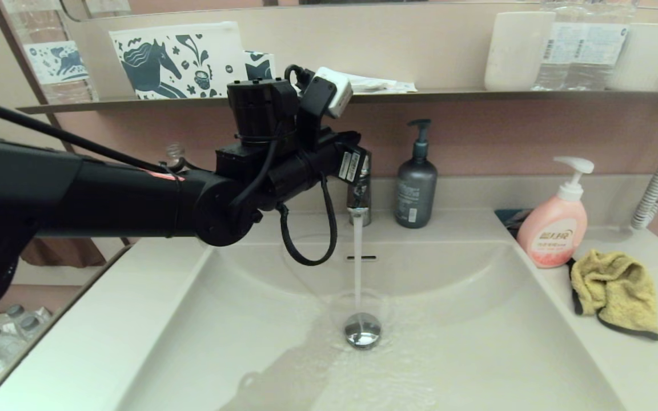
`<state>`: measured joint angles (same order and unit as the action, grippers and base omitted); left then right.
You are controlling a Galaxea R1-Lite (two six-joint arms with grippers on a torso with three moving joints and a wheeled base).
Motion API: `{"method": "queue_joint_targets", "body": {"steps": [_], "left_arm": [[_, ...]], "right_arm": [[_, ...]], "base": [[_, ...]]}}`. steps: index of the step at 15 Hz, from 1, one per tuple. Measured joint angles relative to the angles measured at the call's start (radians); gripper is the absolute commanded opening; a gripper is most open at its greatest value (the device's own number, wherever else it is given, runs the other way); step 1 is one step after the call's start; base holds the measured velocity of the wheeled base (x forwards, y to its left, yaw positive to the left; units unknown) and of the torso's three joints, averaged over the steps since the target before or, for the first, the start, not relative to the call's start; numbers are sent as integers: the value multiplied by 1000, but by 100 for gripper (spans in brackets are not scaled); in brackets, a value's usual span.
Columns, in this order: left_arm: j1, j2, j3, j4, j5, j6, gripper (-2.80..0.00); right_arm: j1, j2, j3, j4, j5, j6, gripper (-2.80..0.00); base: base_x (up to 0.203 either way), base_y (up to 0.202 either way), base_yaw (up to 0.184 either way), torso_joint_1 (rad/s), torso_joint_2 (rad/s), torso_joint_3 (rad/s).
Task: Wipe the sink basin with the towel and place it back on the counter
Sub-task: Turn off the faucet
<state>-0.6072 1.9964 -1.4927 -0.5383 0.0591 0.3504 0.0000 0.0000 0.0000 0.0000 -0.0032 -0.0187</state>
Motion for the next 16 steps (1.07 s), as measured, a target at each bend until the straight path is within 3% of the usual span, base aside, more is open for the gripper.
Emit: {"method": "queue_joint_targets", "body": {"steps": [7,16], "left_arm": [[33,47,-32,-7,-7,17,-280],[16,31,74,-20,-4,18,-280]], "right_arm": [[0,0,0,0,0,0,-280],[0,0,0,0,0,0,-280]], "base": [[0,0,0,0,0,0],[0,0,0,0,0,0]]}}
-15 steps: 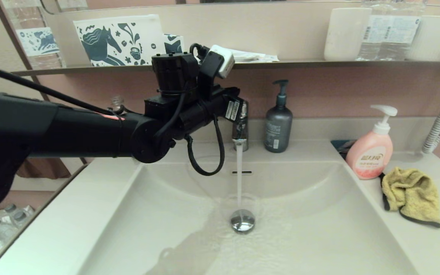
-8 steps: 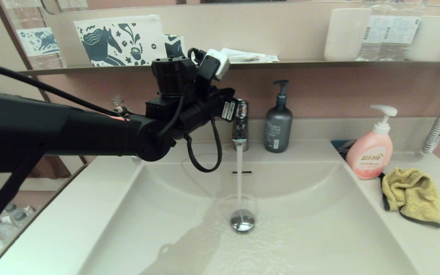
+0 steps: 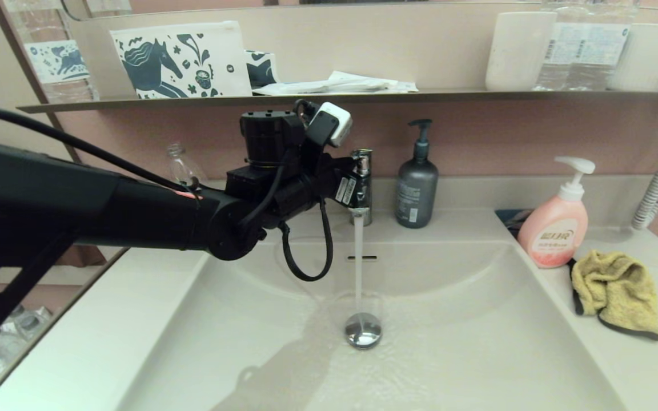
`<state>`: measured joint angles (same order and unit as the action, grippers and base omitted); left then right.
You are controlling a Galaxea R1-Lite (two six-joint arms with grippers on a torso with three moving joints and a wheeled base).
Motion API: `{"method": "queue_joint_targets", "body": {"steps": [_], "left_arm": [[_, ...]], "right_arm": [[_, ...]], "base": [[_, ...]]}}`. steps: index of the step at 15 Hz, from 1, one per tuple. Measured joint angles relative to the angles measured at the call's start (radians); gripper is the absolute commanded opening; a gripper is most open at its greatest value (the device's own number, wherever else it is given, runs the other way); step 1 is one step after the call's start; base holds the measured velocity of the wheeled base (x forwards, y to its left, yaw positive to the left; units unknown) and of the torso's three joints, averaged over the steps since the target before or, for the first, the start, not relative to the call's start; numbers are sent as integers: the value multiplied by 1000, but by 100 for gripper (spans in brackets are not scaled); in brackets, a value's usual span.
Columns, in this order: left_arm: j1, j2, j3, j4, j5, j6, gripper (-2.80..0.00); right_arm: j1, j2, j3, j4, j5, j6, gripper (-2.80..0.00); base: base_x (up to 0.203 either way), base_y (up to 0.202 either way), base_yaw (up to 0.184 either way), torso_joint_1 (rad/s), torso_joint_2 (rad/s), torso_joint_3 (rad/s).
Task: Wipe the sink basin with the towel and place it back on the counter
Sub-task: Turn off the faucet
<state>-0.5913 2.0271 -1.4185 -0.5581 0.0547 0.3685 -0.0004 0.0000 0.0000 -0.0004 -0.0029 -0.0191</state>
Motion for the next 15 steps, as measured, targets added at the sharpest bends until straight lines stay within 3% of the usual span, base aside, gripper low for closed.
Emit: {"method": "queue_joint_targets", "body": {"steps": [9,15], "left_arm": [[60,-81,16,8,0,16,-280],[-1,-108,17,33,7,15,-280]], "right_arm": [[0,0,0,0,0,0,-280],[0,0,0,0,0,0,-280]], "base": [[0,0,0,0,0,0],[0,0,0,0,0,0]]}}
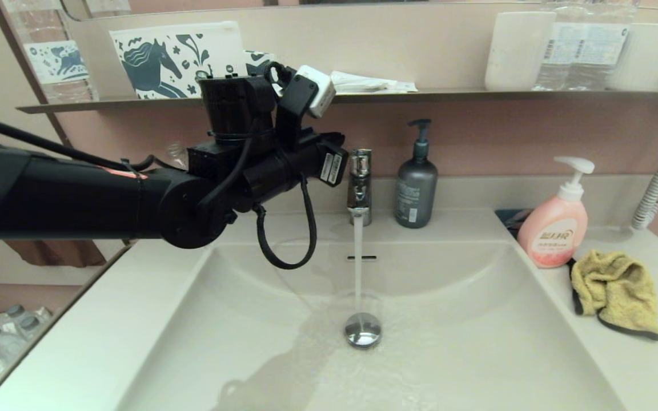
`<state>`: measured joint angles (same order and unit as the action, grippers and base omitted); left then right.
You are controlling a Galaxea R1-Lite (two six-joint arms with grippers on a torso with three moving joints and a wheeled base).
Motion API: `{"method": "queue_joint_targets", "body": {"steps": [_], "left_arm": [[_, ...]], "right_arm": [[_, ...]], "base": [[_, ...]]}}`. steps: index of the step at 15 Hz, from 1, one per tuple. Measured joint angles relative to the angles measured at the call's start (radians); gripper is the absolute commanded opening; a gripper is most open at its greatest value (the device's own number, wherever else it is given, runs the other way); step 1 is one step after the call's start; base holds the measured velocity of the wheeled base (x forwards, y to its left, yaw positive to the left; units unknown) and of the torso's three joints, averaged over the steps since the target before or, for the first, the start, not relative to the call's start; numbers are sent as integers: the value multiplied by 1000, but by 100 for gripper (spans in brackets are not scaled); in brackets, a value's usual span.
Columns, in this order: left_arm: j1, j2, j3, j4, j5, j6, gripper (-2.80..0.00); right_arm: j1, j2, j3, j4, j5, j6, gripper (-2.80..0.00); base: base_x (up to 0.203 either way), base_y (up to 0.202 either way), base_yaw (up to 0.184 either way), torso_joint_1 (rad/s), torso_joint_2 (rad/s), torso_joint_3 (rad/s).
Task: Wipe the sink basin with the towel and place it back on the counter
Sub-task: Turn off the faucet
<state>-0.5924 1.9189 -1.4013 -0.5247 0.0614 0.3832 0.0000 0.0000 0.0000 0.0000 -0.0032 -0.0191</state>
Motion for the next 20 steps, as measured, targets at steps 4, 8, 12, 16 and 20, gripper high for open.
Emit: {"method": "queue_joint_targets", "body": {"steps": [4,8,12,16,20], "left_arm": [[-34,23,-51,25,1,1,-280],[-46,71,-160,84,0,1,-280],[-43,111,-185,87,1,2,-280],[-40,128,-180,80,-1,1,-280],[-46,133,-164,80,-1,1,-280]], "right_arm": [[0,0,0,0,0,0,-280],[0,0,0,0,0,0,-280],[0,0,0,0,0,0,-280],[0,0,0,0,0,0,-280],[0,0,0,0,0,0,-280]], "base": [[0,0,0,0,0,0],[0,0,0,0,0,0],[0,0,0,0,0,0],[0,0,0,0,0,0],[0,0,0,0,0,0]]}}
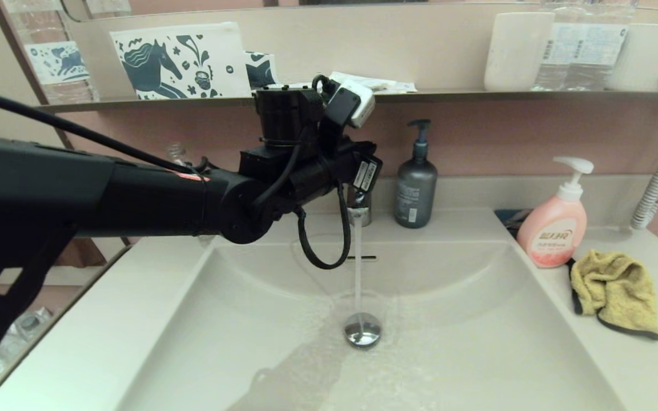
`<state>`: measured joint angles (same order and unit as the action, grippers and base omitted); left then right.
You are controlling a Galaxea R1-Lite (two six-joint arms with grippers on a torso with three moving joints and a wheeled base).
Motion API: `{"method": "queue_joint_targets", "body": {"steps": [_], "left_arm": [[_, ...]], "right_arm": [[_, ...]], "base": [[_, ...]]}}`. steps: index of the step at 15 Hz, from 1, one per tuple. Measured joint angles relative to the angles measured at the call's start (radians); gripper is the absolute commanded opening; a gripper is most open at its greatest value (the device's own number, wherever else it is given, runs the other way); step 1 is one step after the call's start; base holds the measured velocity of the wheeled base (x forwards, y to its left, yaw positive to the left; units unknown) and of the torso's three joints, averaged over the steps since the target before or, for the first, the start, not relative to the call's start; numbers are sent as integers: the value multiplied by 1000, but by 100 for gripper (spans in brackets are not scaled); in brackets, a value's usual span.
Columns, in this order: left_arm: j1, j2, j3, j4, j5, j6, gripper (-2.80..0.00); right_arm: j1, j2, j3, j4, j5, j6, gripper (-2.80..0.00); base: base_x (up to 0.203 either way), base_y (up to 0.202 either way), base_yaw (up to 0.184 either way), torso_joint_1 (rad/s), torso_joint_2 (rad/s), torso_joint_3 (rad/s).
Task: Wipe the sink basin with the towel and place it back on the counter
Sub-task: Turn off the faucet
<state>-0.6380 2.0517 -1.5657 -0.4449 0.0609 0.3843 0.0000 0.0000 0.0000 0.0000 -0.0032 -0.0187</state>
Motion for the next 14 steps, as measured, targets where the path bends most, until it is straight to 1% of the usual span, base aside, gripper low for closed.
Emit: {"method": "queue_joint_targets", "body": {"steps": [9,14], "left_arm": [[-10,-36,121,-40,3,-1,-280],[8,-134,208,-32,16,-2,-280]], "right_arm": [[0,0,0,0,0,0,-280],[0,0,0,0,0,0,-280]], "base": [[0,0,0,0,0,0],[0,0,0,0,0,0]]}}
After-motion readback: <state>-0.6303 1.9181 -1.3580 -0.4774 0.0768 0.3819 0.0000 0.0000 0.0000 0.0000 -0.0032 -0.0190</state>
